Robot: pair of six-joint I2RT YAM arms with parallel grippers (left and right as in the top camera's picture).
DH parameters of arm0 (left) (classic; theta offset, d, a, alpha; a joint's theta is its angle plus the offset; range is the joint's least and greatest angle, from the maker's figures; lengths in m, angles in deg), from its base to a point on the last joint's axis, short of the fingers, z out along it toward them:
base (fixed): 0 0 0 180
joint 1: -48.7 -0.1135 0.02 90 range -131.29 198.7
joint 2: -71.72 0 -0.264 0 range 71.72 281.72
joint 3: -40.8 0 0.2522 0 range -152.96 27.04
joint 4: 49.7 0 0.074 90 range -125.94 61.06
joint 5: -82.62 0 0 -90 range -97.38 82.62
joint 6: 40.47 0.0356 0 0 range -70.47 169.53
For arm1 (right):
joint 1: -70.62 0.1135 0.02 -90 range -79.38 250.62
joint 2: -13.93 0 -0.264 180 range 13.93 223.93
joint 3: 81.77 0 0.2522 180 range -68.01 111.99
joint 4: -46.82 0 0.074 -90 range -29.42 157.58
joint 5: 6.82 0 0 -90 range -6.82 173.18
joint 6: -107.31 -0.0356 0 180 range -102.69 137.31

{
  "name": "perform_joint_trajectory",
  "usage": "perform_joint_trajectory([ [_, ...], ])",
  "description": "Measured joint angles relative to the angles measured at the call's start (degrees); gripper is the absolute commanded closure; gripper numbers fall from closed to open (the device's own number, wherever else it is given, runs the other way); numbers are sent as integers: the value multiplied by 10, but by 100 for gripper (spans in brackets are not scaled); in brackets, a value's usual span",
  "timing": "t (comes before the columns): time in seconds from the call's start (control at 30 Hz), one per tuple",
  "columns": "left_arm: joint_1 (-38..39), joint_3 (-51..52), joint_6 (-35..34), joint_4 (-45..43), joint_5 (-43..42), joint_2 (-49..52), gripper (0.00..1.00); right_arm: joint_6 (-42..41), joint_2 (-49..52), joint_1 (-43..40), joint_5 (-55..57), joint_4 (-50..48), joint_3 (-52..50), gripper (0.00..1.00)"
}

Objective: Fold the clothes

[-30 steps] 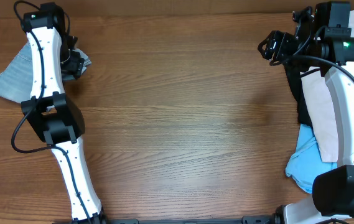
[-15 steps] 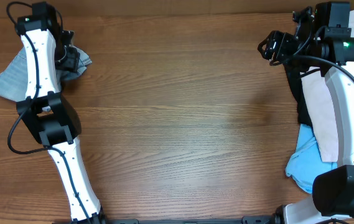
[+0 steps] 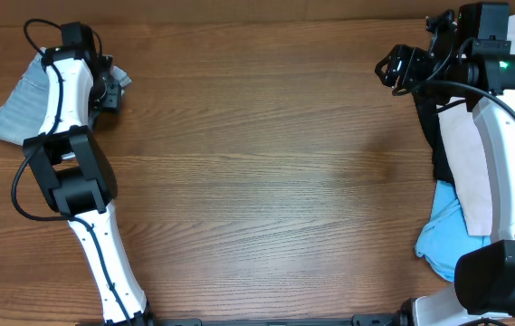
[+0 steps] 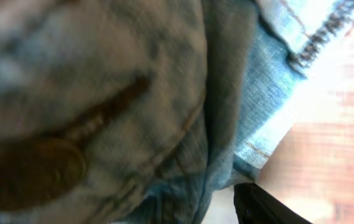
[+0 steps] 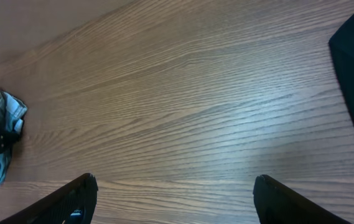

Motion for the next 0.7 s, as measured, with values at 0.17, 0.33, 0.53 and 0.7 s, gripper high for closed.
perform_joint_trajectory([
  [0.17, 1, 14, -48, -91, 1, 0, 23, 0, 0, 0, 0, -5, 0, 16],
  [0.33, 2, 24, -90, -216, -10, 0, 3, 0, 0, 0, 0, -5, 0, 16],
  [0.53, 8, 21, -104, -325, -46, 0, 0, 0, 0, 0, 0, -5, 0, 16],
  [0.7, 16, -50, -106, -233, -59, 6, 0, 0, 0, 0, 0, -2, 0, 16],
])
